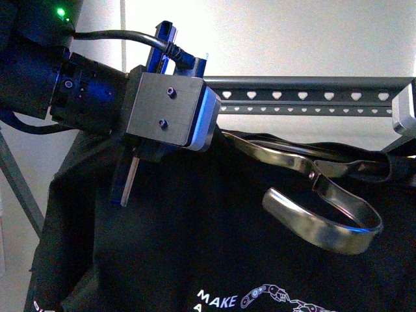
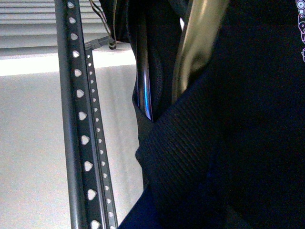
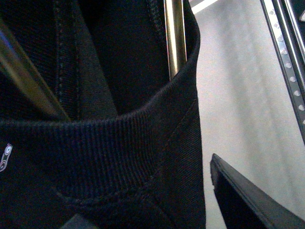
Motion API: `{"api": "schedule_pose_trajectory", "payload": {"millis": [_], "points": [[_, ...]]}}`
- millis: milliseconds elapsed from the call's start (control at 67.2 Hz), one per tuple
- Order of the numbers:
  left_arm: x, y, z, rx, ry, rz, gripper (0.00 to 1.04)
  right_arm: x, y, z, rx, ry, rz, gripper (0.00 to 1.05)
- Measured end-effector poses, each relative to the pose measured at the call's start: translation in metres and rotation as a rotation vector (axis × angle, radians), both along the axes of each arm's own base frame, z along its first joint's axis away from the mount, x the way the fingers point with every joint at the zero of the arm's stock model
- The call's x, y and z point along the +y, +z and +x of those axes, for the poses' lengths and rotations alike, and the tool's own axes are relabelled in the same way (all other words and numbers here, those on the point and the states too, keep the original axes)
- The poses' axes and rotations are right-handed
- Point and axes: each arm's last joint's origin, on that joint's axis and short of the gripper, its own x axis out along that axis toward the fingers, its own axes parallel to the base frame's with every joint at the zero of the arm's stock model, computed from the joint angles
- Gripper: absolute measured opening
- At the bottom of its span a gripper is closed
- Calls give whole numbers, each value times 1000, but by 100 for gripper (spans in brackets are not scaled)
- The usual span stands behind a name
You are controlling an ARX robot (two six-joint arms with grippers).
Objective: Hang clothes on hanger
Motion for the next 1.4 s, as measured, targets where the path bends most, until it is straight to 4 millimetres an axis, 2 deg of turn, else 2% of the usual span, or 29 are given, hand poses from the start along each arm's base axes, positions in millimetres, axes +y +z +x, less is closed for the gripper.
{"api": "schedule_pose_trajectory", "payload": {"millis": [104, 223, 253, 297, 550, 580, 625, 669, 684, 729, 773, 803, 922, 996, 1145, 1249, 1323, 1398], "points": [[0, 0, 0, 5, 0, -4, 6, -2, 0, 0, 0, 6, 7, 22], [0, 0, 0, -1, -1, -3, 23, -5, -1, -2, 7, 12, 19, 9], [0, 0, 0, -3, -2, -2, 30, -6, -2, -2, 14, 10, 24, 7], [0, 0, 0, -4, -2, -2, 39, -8, -3, -3, 22, 6, 31, 6], [0, 1, 0, -8, -4, -1, 75, -19, -3, -6, 55, -11, 115, 5], [0, 1, 0, -9, 11, -12, 82, -23, -3, -7, 65, -19, 139, 5], [1, -1, 3, 10, 149, -195, 93, -30, -4, -9, 84, -34, 175, 5], [2, -1, 4, 55, 196, -335, 98, -34, -4, -10, 95, -43, 196, 5], [3, 1, 3, 124, 207, -456, 100, -36, -5, -11, 102, -49, 210, 5], [4, 3, 3, 181, 207, -587, 99, -41, -5, -12, 115, -61, 233, 4], [7, 10, 2, 374, 184, -848, 98, -50, -8, -15, 146, -81, 269, 4], [8, 13, 1, 425, 171, -913, 98, -53, -9, -16, 163, -87, 290, 4], [13, 20, 0, 816, 122, -1290, 98, -69, -20, -26, 263, -108, 385, 4], [17, 22, 1, 949, 111, -1446, 98, -76, -27, -32, 312, -120, 437, 4], [28, 25, 9, 1060, 186, -1697, 98, -83, -41, -41, 408, -146, 523, 4], [53, 30, 26, 1111, 467, -2041, 98, -78, -46, -54, 553, -211, 637, 3], [62, 24, 28, 1076, 574, -2122, 98, -76, -44, -58, 610, -286, 694, 3], [64, 23, 28, 1028, 569, -2179, 98, -74, -39, -62, 669, -334, 783, 3]]}}
